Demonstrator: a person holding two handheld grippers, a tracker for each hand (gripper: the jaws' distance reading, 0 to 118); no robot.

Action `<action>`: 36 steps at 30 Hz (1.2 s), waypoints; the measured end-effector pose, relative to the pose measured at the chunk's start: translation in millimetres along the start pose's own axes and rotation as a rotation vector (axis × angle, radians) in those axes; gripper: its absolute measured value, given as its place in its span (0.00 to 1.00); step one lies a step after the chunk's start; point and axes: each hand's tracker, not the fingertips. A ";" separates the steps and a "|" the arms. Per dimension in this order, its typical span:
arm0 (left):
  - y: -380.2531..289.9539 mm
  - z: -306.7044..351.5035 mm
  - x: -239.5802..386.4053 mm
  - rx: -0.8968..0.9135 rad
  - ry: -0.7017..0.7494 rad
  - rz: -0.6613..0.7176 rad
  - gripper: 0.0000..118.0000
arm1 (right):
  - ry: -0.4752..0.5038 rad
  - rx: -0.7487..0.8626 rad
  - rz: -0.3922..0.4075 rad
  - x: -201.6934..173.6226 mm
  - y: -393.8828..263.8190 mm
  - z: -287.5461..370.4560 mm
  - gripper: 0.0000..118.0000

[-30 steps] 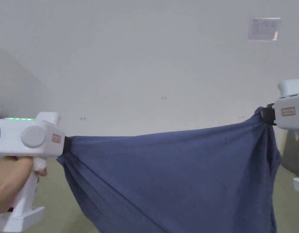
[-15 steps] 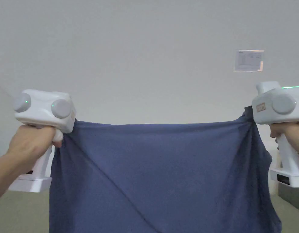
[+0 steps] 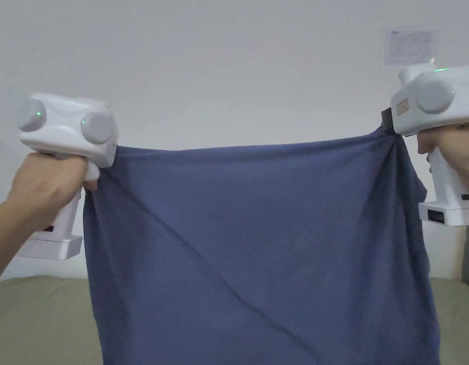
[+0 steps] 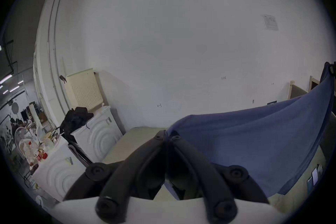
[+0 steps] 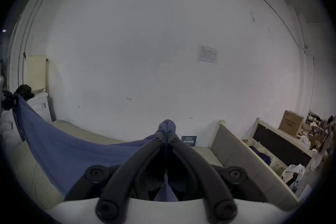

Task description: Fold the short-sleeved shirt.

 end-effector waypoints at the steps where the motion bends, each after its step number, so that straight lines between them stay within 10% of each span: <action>1: -2.5 -9.4 2.9 -0.003 -0.002 -0.003 0.02 | -0.001 -0.002 0.001 -1.8 -2.1 -7.3 0.00; 17: -182.2 -126.7 54.5 -0.241 -0.139 0.000 0.02 | 0.006 -0.246 0.069 -29.1 -213.3 -82.5 0.00; 36: -441.6 71.6 -1.0 -0.507 -0.252 -0.012 0.02 | 0.145 -0.475 -0.029 0.0 -467.7 177.6 0.00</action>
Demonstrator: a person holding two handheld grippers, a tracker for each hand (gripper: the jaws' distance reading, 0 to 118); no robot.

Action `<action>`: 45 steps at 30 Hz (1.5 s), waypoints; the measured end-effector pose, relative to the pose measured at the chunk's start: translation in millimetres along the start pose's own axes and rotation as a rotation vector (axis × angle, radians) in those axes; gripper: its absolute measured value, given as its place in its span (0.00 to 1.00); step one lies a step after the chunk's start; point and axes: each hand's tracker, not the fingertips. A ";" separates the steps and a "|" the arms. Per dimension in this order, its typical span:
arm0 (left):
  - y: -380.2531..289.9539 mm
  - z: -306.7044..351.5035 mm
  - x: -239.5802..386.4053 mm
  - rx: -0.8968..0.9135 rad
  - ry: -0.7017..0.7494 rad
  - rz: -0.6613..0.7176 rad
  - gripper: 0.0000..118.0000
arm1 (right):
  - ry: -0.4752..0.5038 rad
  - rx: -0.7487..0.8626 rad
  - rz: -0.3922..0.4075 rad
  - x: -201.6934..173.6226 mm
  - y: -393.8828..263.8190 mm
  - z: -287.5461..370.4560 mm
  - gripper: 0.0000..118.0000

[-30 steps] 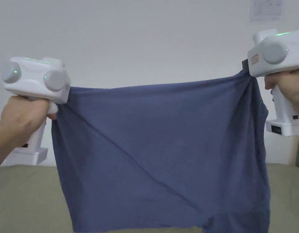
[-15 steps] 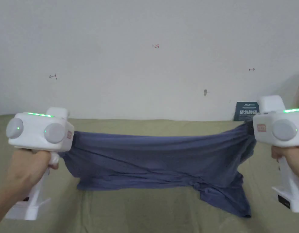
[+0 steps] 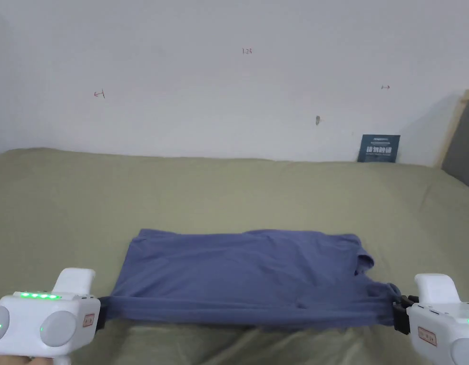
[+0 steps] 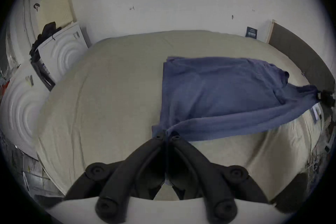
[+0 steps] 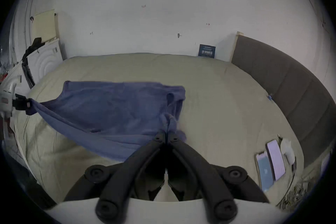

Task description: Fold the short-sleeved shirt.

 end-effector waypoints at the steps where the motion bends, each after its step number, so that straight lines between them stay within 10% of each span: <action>1: -13.4 8.0 -0.3 0.005 -0.004 0.003 0.02 | 0.000 -0.007 -0.027 1.8 -13.2 10.0 0.00; 21: -156.2 52.0 -36.3 -0.027 -0.090 0.094 0.02 | 0.036 -0.098 -0.137 9.1 -147.7 94.4 0.01; 23: -154.4 60.4 -29.7 -0.032 -0.104 0.116 0.30 | 0.041 -0.112 -0.147 9.3 -146.1 92.7 0.27; 25: -154.2 60.3 -34.5 -0.034 -0.115 0.137 0.89 | 0.050 -0.145 -0.149 12.7 -143.4 90.7 0.92; 30: -142.5 87.6 -31.4 0.011 -0.047 0.136 0.97 | 0.031 -0.101 -0.213 27.8 -129.6 102.2 0.98; 32: -138.7 100.7 -29.7 0.010 -0.069 0.170 0.92 | 0.018 -0.099 -0.207 31.1 -122.3 105.1 0.88; 33: -137.7 104.3 -29.6 0.015 -0.067 0.179 0.76 | 0.014 -0.090 -0.199 27.4 -123.0 112.7 0.67; 35: -137.1 108.1 -30.1 0.032 -0.063 0.167 0.00 | -0.018 -0.074 -0.164 27.2 -119.9 116.0 0.00; 43: -140.7 104.4 -35.2 -0.029 -0.079 0.141 0.00 | -0.045 -0.102 -0.176 31.2 -132.0 115.0 0.00; 45: -143.6 95.7 -37.1 -0.096 -0.122 0.149 0.42 | -0.043 -0.103 -0.178 25.4 -132.5 121.0 0.00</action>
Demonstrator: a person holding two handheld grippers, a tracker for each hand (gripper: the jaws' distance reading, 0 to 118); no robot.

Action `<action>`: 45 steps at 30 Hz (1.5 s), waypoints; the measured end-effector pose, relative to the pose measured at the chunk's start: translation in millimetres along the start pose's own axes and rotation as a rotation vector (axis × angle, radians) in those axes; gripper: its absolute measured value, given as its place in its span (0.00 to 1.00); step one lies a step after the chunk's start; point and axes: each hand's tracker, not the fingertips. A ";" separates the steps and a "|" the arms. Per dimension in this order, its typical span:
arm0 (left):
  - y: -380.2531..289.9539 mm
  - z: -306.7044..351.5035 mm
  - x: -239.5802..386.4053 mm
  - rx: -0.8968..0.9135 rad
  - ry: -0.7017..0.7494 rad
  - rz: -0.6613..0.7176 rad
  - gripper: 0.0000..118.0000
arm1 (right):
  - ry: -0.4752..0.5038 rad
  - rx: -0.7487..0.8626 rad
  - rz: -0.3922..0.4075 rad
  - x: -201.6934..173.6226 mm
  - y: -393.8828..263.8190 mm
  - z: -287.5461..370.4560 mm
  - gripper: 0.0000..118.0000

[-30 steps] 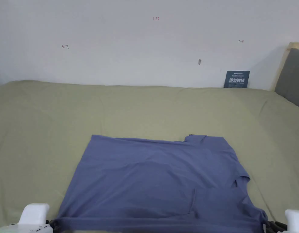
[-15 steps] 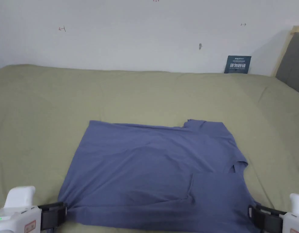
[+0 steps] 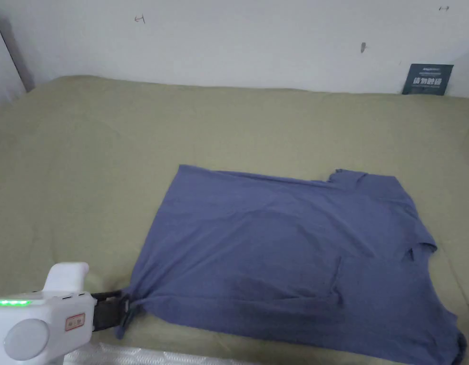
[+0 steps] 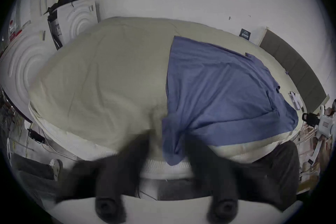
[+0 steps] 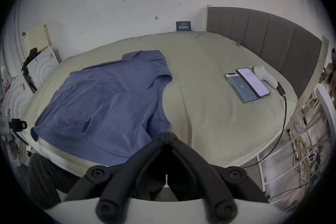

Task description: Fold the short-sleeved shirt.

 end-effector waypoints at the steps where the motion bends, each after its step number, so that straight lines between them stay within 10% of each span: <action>1: -2.4 -6.4 -0.3 -0.024 -0.003 0.013 0.78 | 0.003 -0.002 0.001 -2.2 -1.7 0.3 0.00; 2: -8.0 -10.9 -3.9 0.000 0.001 0.014 1.00 | 0.003 -0.005 0.006 -5.0 -3.4 0.4 0.00; 9: -8.6 -50.6 -3.9 -0.071 0.078 -0.048 0.95 | 0.026 -0.046 0.024 -6.3 -6.6 -11.9 0.00; 10: -10.3 -49.0 -3.1 -0.071 0.070 -0.052 0.81 | 0.027 -0.048 0.026 -7.5 -6.2 -12.7 0.00; 12: -8.4 -49.2 0.5 -0.061 0.064 -0.061 0.09 | 0.037 -0.058 0.031 0.0 -7.2 -22.7 0.00; 15: -6.8 -45.8 7.4 -0.061 0.043 -0.060 0.03 | 0.043 -0.053 0.039 3.5 -4.5 -24.0 0.01; 16: -7.2 -44.5 8.9 -0.057 0.041 -0.065 0.03 | 0.047 -0.048 0.040 0.9 -6.9 -23.5 0.13; 18: -6.8 -41.0 8.7 -0.056 0.040 -0.067 0.03 | 0.055 -0.059 0.043 2.9 -4.0 -26.3 0.85; 19: -6.8 -39.6 8.7 -0.054 0.040 -0.065 0.03 | 0.071 -0.108 0.052 1.4 -4.9 -31.0 0.95; 25: -4.4 -36.0 8.3 -0.047 0.038 -0.057 0.03 | 0.065 -0.150 0.097 -5.8 -14.6 -52.1 0.71; 27: -3.0 -36.9 6.0 -0.050 0.039 -0.058 0.03 | 0.060 -0.144 0.092 -3.5 -14.3 -53.3 0.01; 45: 178.7 -91.1 22.6 -0.037 -0.042 -0.072 0.03 | 0.045 -0.028 0.061 -27.1 153.1 -117.2 0.02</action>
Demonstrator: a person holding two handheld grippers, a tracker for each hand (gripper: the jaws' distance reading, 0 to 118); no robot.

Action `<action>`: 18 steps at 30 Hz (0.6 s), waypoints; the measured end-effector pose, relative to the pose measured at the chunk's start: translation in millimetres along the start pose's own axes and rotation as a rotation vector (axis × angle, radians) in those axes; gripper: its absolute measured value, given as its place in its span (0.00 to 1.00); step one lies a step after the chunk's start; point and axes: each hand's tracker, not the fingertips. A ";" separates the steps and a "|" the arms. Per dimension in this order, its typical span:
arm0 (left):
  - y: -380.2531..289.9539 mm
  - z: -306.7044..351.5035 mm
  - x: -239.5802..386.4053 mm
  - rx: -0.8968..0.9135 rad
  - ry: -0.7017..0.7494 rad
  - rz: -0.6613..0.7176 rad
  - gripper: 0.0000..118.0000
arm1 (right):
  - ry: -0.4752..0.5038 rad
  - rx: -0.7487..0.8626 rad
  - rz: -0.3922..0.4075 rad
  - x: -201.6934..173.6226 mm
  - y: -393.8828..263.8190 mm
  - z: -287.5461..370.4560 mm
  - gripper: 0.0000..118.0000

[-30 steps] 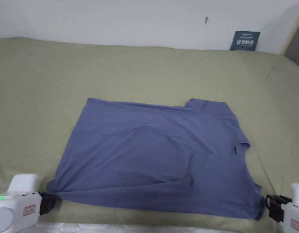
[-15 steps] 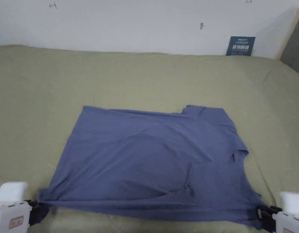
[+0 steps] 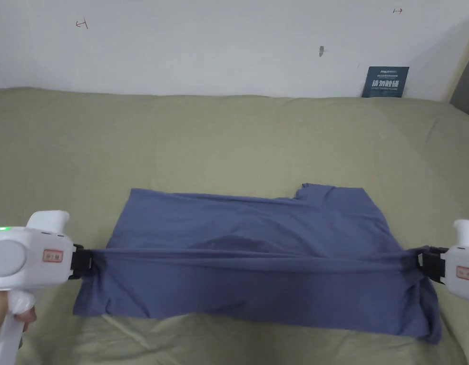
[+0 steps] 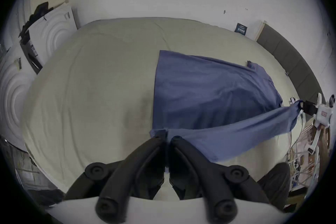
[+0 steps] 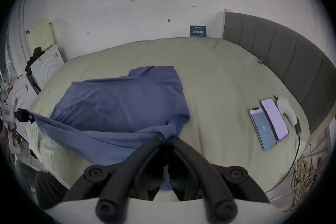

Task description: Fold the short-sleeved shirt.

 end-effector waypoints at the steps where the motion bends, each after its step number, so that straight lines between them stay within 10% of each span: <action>1: 8.3 -11.6 3.8 -0.013 -0.002 0.017 0.03 | -0.006 -0.019 0.000 -0.4 7.1 -13.2 0.02; 6: 29.5 -68.4 6.5 -0.071 0.005 0.021 0.06 | -0.028 -0.090 -0.009 -3.0 15.8 -62.6 0.03; 8: 31.2 -81.2 4.2 -0.082 -0.028 0.034 0.52 | -0.016 -0.128 -0.043 -0.8 11.9 -71.8 0.37; 10: 26.8 -80.2 3.4 -0.057 -0.019 0.040 0.65 | -0.016 -0.126 -0.067 1.3 5.4 -68.1 0.48; 11: 22.7 -75.7 3.1 -0.027 0.016 0.053 0.94 | -0.011 -0.132 -0.078 3.7 0.5 -64.7 0.82; 12: 19.4 -67.6 2.7 0.012 0.043 0.055 0.99 | -0.010 -0.071 -0.097 5.5 -8.4 -52.0 1.00; 16: -9.6 -31.5 -2.0 0.042 0.069 0.049 0.98 | 0.003 -0.086 -0.064 16.9 -28.4 -26.1 0.91; 18: -23.7 -18.7 -4.7 0.036 0.055 0.035 0.81 | -0.013 -0.074 -0.037 20.0 -43.6 -11.0 0.72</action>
